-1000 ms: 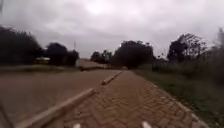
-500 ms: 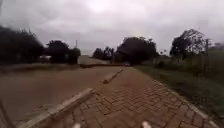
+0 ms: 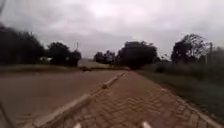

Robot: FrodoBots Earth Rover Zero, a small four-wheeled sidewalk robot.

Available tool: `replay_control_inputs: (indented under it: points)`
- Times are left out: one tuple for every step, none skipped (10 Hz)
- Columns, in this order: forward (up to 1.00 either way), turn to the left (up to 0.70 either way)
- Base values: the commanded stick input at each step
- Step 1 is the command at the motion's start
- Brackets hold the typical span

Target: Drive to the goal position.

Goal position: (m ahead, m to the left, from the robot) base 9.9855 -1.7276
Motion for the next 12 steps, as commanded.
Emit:
replay_control_inputs:
  points:
    - [0.50,-0.50]
    - [0.50,-0.50]
    - [0.50,-0.50]
    - [0.50,-0.49]
    - [0.50,-0.47]
    - [0.50,0.06]
    - [0.50,0.03]
    - [0.50,0.00]
    - [0.50,0.12]
    - [0.50,0.10]
    - [0.50,-0.14]
    - [0.50,-0.35]
